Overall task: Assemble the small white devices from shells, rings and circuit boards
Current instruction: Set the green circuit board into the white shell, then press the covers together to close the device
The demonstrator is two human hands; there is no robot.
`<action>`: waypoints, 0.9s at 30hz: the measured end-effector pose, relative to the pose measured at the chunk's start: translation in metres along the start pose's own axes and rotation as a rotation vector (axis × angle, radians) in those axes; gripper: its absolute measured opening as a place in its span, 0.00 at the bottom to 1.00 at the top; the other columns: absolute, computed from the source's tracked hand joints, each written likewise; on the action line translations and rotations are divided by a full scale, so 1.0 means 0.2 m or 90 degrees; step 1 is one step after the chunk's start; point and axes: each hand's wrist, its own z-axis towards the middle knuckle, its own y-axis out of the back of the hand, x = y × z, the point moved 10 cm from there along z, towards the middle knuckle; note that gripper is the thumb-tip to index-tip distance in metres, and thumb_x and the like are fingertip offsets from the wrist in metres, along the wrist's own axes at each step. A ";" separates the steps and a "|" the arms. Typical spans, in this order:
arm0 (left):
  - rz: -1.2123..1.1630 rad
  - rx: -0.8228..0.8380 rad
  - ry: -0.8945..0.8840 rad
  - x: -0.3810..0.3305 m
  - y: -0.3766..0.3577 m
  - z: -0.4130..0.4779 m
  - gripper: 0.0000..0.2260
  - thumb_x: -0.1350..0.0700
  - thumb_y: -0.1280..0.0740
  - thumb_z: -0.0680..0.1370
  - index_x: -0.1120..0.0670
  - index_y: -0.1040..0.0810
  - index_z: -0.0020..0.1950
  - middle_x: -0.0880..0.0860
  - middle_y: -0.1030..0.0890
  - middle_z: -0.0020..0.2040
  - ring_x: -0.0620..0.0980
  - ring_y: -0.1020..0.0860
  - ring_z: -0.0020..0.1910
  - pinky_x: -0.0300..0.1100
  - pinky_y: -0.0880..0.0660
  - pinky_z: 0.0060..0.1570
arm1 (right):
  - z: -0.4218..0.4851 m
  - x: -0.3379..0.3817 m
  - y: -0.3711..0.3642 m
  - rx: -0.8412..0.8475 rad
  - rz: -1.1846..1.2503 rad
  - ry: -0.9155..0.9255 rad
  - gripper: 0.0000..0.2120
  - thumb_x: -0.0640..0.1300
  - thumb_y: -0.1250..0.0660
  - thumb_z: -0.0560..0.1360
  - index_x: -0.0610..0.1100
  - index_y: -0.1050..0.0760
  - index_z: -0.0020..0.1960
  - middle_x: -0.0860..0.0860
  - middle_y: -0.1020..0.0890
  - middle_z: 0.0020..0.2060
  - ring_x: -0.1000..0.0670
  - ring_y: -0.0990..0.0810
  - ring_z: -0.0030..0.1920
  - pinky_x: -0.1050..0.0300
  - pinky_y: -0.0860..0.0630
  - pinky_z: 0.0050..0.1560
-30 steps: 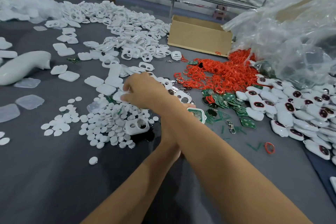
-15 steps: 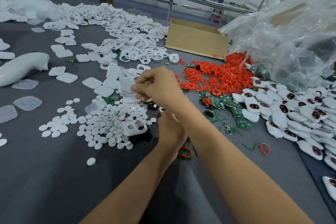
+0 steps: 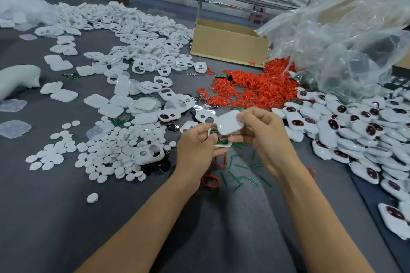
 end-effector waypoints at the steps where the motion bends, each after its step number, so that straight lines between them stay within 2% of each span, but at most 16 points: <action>1: -0.008 -0.003 0.000 0.00 0.00 0.00 0.09 0.68 0.38 0.80 0.57 0.20 0.52 0.55 0.16 0.45 0.50 0.16 0.42 0.37 0.20 0.38 | -0.01 -0.02 0.05 -0.029 -0.027 0.004 0.12 0.34 0.37 0.76 0.41 0.25 0.34 0.44 0.20 0.31 0.49 0.23 0.29 0.60 0.24 0.30; 3: -0.011 -0.017 0.009 0.01 0.02 0.01 0.10 0.69 0.38 0.79 0.60 0.19 0.53 0.55 0.15 0.45 0.51 0.15 0.44 0.37 0.19 0.38 | 0.00 -0.04 0.13 -0.061 -0.106 0.021 0.11 0.36 0.37 0.78 0.42 0.25 0.37 0.42 0.24 0.31 0.50 0.28 0.29 0.60 0.29 0.29; 6: -0.005 -0.015 0.016 0.00 0.01 0.01 0.10 0.69 0.38 0.79 0.61 0.19 0.54 0.56 0.15 0.46 0.53 0.15 0.45 0.38 0.18 0.39 | 0.01 -0.01 0.14 -0.028 -0.234 0.093 0.09 0.38 0.40 0.80 0.42 0.24 0.45 0.45 0.26 0.32 0.54 0.31 0.32 0.62 0.33 0.33; 8: -0.001 0.000 0.025 0.01 0.00 0.00 0.10 0.69 0.38 0.79 0.61 0.19 0.55 0.57 0.15 0.46 0.53 0.15 0.44 0.39 0.18 0.39 | 0.00 0.02 0.08 0.012 -0.304 0.150 0.10 0.34 0.41 0.80 0.42 0.22 0.46 0.53 0.22 0.35 0.57 0.28 0.34 0.61 0.32 0.36; 11: 0.015 0.036 0.019 0.01 -0.04 -0.01 0.10 0.69 0.38 0.79 0.59 0.20 0.55 0.56 0.15 0.43 0.50 0.16 0.40 0.39 0.18 0.39 | -0.01 0.01 0.00 0.043 -0.405 0.183 0.09 0.34 0.36 0.77 0.43 0.18 0.48 0.52 0.16 0.42 0.56 0.21 0.43 0.60 0.27 0.45; 14: 0.020 0.049 0.014 0.01 -0.04 -0.01 0.11 0.69 0.38 0.79 0.58 0.18 0.51 0.56 0.15 0.42 0.51 0.16 0.40 0.39 0.18 0.39 | -0.01 0.02 0.01 -0.026 -0.412 0.210 0.05 0.38 0.29 0.72 0.45 0.18 0.47 0.56 0.18 0.41 0.62 0.24 0.39 0.68 0.29 0.41; 17: 0.017 0.049 0.016 0.01 -0.04 -0.01 0.10 0.69 0.37 0.79 0.60 0.19 0.55 0.57 0.15 0.43 0.51 0.15 0.41 0.40 0.18 0.40 | -0.04 0.06 0.03 -0.096 -0.458 0.275 0.03 0.40 0.27 0.71 0.45 0.19 0.43 0.53 0.19 0.40 0.61 0.25 0.38 0.72 0.32 0.40; 19: 0.004 0.046 0.018 0.01 -0.03 -0.01 0.10 0.69 0.37 0.79 0.60 0.18 0.54 0.56 0.14 0.42 0.52 0.15 0.41 0.40 0.18 0.40 | -0.06 0.07 0.00 -0.097 -0.509 0.306 0.01 0.40 0.28 0.72 0.43 0.18 0.44 0.51 0.18 0.40 0.58 0.24 0.38 0.69 0.30 0.42; 23: -0.045 0.024 0.023 0.00 -0.01 -0.01 0.13 0.70 0.38 0.79 0.55 0.19 0.46 0.51 0.15 0.37 0.49 0.15 0.39 0.38 0.19 0.39 | -0.08 0.06 -0.08 -0.044 -0.544 0.317 0.08 0.40 0.34 0.77 0.43 0.18 0.53 0.50 0.15 0.45 0.54 0.20 0.44 0.63 0.27 0.46; 27: -0.044 0.001 0.021 0.01 0.00 0.01 0.14 0.71 0.40 0.79 0.55 0.19 0.48 0.54 0.15 0.42 0.50 0.15 0.41 0.40 0.18 0.41 | -0.08 0.01 -0.12 0.064 -0.590 0.282 0.13 0.43 0.34 0.76 0.45 0.21 0.59 0.46 0.16 0.44 0.46 0.19 0.45 0.52 0.26 0.49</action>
